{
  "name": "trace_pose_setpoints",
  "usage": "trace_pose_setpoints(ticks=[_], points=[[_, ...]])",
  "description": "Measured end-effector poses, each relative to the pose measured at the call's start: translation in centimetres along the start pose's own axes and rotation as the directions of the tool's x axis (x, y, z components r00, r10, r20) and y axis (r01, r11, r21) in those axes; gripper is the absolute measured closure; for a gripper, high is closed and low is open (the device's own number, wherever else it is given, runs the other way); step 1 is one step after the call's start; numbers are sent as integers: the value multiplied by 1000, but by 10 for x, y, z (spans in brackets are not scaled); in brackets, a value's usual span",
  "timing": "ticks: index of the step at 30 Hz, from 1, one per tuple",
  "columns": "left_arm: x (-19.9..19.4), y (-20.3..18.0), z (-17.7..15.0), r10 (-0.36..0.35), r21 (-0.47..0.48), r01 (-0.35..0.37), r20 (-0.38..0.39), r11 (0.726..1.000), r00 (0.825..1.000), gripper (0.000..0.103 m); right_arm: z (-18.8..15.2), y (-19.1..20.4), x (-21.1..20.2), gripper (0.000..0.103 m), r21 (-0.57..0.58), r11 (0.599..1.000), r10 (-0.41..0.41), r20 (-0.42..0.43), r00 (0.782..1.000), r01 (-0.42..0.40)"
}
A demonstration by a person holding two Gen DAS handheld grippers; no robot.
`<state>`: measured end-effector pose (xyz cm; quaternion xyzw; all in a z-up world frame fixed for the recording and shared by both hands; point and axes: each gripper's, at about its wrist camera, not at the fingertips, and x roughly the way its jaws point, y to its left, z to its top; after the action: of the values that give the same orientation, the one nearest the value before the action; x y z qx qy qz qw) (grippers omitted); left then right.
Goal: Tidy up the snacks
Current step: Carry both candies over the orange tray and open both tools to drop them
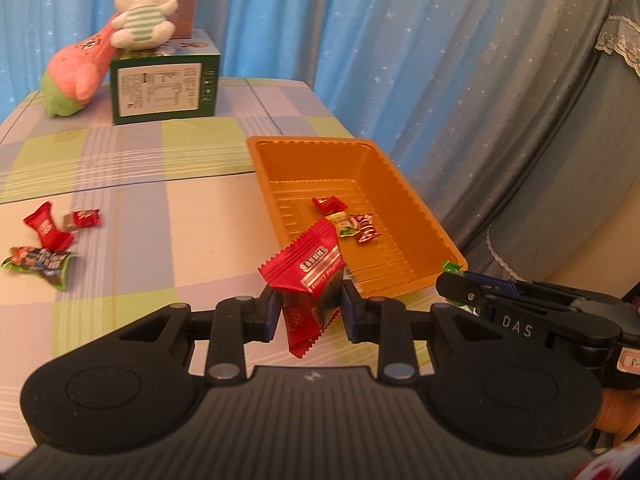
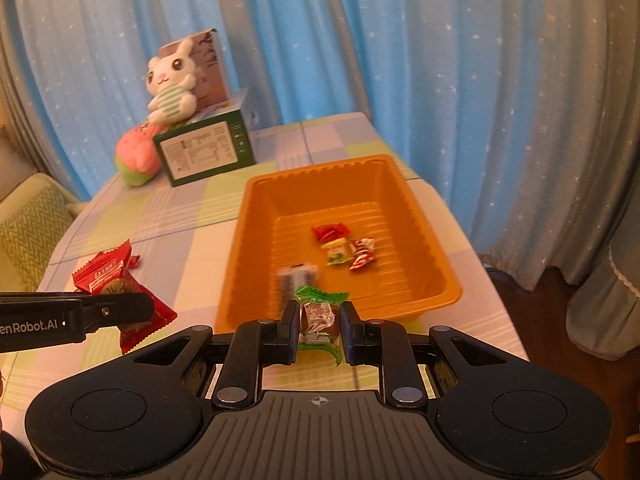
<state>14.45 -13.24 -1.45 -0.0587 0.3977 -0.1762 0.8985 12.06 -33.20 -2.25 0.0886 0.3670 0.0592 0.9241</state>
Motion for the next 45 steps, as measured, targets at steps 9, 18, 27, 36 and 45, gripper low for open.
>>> trace_pose_setpoints(ticks=[9, 18, 27, 36, 45], points=[[30, -13, 15, -29, 11, 29, -24, 1000, 999, 75, 17, -21, 11, 82, 13, 1000, -18, 12, 1000, 17], [60, -18, 30, -36, 15, 37, -48, 999, 998, 75, 30, -36, 32, 82, 26, 999, -21, 11, 1000, 20], [84, -25, 39, -49, 33, 52, -84, 998, 995, 75, 41, -41, 43, 82, 34, 999, -14, 20, 1000, 14], [87, -18, 39, -12, 31, 15, -88, 999, 996, 67, 43, -45, 46, 82, 39, 999, -18, 19, 1000, 18], [69, 2, 33, 14, -18, -15, -60, 1000, 998, 65, 43, -44, 50, 82, 39, 999, -12, 10, 1000, 12]])
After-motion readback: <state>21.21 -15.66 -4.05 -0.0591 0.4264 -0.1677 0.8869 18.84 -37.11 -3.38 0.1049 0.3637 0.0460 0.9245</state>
